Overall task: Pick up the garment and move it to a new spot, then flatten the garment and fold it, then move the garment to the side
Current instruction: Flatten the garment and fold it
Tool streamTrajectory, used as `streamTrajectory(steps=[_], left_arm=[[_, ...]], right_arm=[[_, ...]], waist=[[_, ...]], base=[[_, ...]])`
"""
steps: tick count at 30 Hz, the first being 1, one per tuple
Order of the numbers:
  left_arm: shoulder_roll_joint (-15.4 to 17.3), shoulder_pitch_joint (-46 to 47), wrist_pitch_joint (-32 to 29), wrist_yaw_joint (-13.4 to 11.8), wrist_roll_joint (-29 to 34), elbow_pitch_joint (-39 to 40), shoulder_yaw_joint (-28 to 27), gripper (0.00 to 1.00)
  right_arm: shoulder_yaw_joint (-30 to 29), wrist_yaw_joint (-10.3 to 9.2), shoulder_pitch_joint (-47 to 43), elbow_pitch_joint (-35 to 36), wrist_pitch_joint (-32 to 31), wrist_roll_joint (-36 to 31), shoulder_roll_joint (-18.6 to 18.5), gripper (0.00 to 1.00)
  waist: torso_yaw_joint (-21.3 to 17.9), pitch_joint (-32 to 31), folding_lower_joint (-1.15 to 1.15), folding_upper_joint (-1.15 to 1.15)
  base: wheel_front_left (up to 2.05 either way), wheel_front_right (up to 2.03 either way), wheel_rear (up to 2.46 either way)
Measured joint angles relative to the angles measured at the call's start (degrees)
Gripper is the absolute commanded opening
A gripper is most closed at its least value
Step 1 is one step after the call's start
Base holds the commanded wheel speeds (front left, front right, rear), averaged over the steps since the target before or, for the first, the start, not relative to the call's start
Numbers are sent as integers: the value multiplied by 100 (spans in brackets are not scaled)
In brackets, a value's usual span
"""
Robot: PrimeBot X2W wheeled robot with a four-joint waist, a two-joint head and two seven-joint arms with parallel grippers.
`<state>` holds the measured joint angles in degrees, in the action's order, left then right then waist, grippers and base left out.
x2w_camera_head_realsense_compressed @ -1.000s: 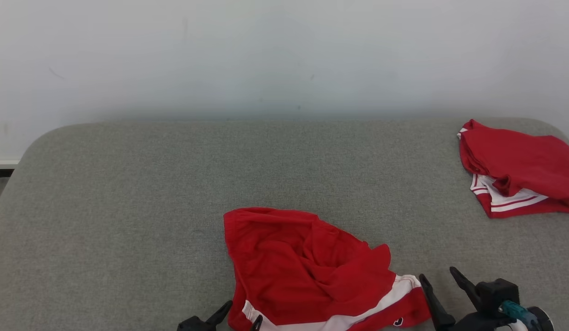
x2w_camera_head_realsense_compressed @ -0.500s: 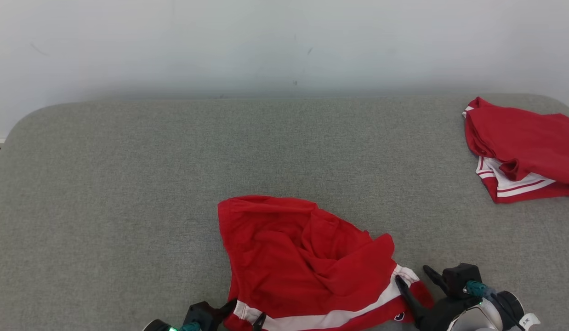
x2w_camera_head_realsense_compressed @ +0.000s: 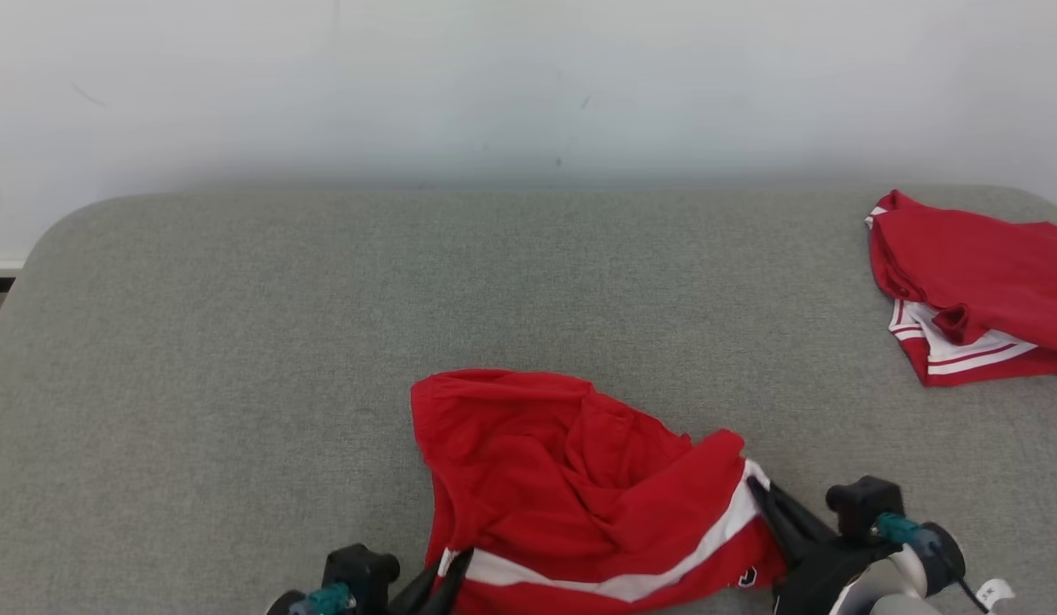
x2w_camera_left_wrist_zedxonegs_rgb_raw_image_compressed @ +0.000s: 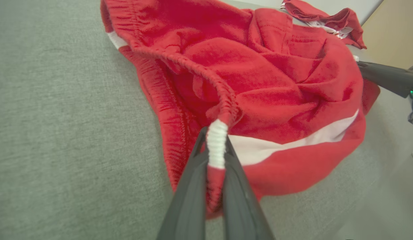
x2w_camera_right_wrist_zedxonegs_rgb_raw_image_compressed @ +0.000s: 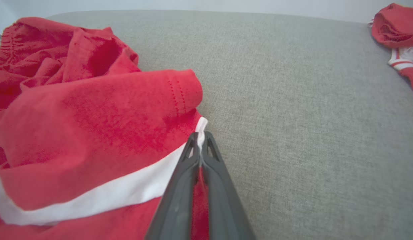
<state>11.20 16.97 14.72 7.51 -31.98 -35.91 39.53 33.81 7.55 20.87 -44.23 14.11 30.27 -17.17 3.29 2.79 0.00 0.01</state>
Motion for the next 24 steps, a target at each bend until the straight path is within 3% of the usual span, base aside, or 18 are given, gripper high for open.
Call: streamTrajectory(steps=[6, 13, 19, 24], left_arm=[[147, 287, 25, 0, -153, 504, -208, 0], [461, 1819, -497, 0, -668, 1150, -361, 0], [573, 3953, -1158, -1, -1332, 1139, -793, 0], [504, 6020, -1569, -1, -1667, 553, -1195, 0]], right_arm=[[-160, 0, 83, 659, 79, 283, -130, 0], [-619, 0, 1009, 1239, -30, 1095, -189, 0], [-1243, 0, 2857, 1479, -620, 1842, -204, 0], [-1914, 0, 4959, 1018, -1110, 2026, -133, 0]], waist=[[-96, -101, 0, 0], [-197, 119, 0, 0], [-244, 675, 1, 0], [-279, 1357, 2, 1]], base=[[0, 0, 0], [0, 0, 0], [0, 0, 0], [0, 0, 0]])
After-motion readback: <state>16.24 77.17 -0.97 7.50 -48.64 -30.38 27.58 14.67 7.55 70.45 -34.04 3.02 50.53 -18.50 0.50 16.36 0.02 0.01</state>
